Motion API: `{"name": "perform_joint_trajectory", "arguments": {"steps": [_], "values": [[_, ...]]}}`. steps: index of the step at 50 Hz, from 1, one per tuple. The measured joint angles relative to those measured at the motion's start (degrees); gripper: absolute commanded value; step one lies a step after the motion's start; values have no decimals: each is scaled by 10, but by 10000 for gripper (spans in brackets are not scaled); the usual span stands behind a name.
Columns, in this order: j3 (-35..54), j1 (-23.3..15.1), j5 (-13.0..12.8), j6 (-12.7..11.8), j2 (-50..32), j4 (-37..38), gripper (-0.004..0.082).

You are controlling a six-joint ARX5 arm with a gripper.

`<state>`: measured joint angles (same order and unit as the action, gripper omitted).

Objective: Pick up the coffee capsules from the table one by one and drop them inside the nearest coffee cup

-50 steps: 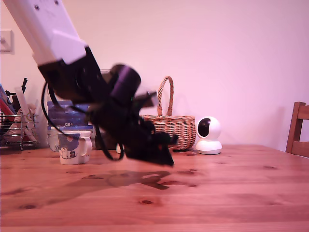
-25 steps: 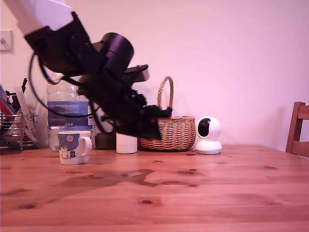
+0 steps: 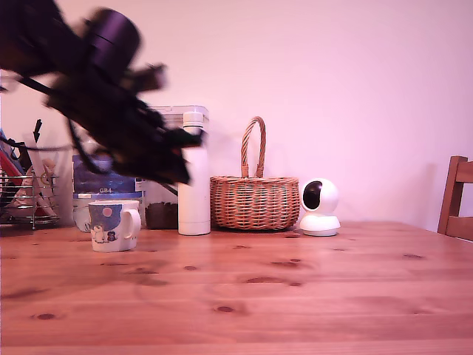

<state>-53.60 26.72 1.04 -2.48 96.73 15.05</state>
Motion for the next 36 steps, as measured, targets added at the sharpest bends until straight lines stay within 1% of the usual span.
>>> {"name": "perform_joint_trajectory", "arguments": {"steps": [19,28,36], "values": [[71,-73,-1,0,-46,-1,122],[76,-105,-1,1,-66,-9,122],[76,-123,-1,1,-83,-9,122]]}}
